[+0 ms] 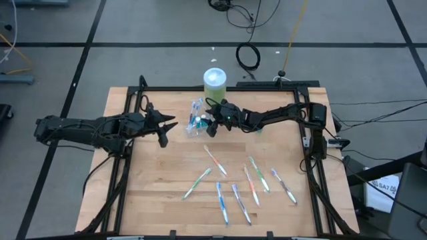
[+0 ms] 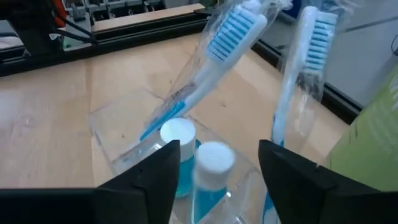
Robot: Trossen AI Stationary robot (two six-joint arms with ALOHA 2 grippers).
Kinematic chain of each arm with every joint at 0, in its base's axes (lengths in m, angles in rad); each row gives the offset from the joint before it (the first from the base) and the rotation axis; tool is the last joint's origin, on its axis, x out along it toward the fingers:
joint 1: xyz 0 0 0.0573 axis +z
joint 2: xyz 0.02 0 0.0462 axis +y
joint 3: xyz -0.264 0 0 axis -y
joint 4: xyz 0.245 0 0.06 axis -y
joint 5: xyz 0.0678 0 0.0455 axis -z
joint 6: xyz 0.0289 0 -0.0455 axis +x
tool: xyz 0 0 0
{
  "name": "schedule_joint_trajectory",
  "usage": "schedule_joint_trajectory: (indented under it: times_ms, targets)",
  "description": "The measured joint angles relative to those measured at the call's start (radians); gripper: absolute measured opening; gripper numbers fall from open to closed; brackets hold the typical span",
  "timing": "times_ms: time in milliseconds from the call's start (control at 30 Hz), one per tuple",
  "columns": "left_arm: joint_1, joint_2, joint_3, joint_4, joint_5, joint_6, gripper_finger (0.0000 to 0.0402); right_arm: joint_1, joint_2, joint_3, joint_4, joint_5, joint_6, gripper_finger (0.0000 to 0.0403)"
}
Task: Pick & Place toothbrushing station
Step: Put the right green toothbrush into the transparent organizer
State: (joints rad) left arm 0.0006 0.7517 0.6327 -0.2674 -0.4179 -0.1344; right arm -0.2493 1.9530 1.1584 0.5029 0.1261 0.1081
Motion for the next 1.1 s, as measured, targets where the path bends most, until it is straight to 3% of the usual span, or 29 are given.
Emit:
schedule_joint_trajectory:
  times_ms: [233, 433, 733, 933, 1100]
  targets:
    - [0.000, 0.000, 0.000, -0.043, 0.002, -0.007, 0.0131, 0.010, -0.023, 0.000, 0.009, 0.000, -0.044, 0.0238]
    - [0.000, 0.000, 0.000, -0.057, 0.002, -0.029, 0.0131, 0.023, -0.136, 0.000, -0.042, 0.000, -0.072, 0.0231]
    - [-0.001, 0.001, 0.000, -0.081, 0.002, -0.113, 0.0131, 0.095, -0.400, 0.000, -0.491, 0.002, -0.094, 0.0229]
    - [-0.001, 0.001, 0.000, -0.106, 0.054, -0.133, 0.0131, 0.199, -0.513, 0.000, -0.821, 0.000, 0.118, 0.0220]
    - [-0.001, 0.001, 0.000, -0.104, 0.056, -0.164, 0.0131, 0.334, -0.502, -0.006, -0.995, -0.002, 0.291, 0.0222]
